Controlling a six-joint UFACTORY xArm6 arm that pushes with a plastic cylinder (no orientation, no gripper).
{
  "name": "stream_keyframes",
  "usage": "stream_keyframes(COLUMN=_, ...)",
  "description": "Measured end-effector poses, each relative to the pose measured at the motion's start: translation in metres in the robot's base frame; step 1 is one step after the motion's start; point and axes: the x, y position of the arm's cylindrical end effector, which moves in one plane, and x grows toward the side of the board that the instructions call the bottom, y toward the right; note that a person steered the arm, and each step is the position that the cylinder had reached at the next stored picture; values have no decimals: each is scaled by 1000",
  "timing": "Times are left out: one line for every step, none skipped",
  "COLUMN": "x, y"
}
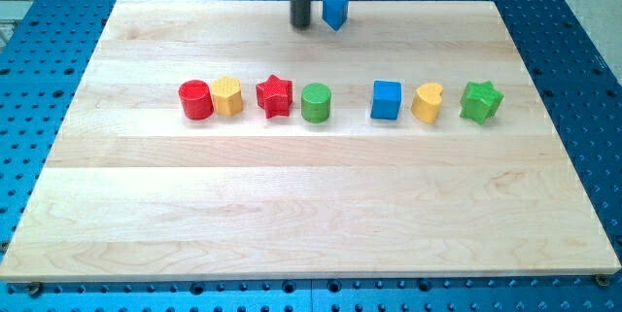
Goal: Move the green circle to the top left of the blue cube
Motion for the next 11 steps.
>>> stream_keyframes(x=46, y=64)
stream_keyframes(x=13, y=142)
stream_keyframes(x=-34, y=143)
stream_keyframes(x=-53, y=116)
stream_keyframes(x=-50, y=112)
stream_keyframes(x=44, y=157)
stream_keyframes(x=114, y=130)
stream_keyframes(x=113, y=78)
stream_keyframes(x=144, y=78)
stream_keyframes(x=201, y=64)
stream_keyframes(x=213, y=23)
